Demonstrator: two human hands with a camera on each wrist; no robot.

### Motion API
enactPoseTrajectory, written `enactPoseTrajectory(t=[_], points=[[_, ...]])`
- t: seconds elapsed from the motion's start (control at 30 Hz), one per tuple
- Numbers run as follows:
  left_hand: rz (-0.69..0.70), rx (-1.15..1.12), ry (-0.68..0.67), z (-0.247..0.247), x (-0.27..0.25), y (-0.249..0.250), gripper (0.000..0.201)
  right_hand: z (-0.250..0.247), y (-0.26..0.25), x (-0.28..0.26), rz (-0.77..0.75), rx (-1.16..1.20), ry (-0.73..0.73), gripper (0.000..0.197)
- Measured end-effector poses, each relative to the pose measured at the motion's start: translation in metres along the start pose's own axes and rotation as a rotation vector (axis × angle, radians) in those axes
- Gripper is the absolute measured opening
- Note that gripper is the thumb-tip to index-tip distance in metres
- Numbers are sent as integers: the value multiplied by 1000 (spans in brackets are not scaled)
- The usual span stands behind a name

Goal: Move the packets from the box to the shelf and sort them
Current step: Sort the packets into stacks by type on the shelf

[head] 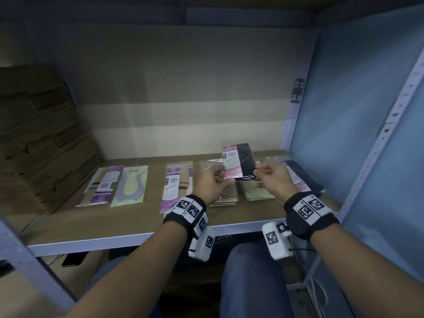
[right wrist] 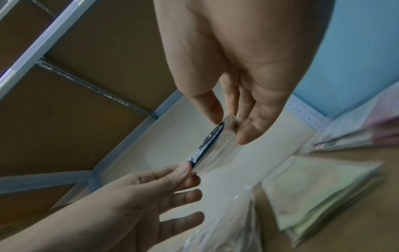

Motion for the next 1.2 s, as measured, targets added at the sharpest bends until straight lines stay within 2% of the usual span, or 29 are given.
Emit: enactPoseTrajectory(t=[0.23, 0.53, 0.7, 0.93, 1.2], points=[[67, -46, -32, 75, 34, 28, 52, -79, 9, 12, -53, -194, 137, 38], [85, -60, -109, 160, 56, 50, 50, -150, 25, 24, 2, -310, 327, 38], [32, -1, -163, 185, 58, 42, 51, -161, 40, 38, 36, -400, 352, 38], [-9, 46, -192, 205, 55, 28, 31, -161, 64, 57, 61, -452, 334, 38], [-23, 101, -239, 216, 50, 22, 44, -160, 74, 59, 42, -514, 375, 41]])
Point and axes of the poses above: each hand's wrist, its own x-axis towards the middle knuckle, its own z-axis out of the palm, y = z × x, the point moved 7 cm from there along x, towards the middle knuckle, and after that the axes turned 15 degrees about z, right-handed, at the moved point
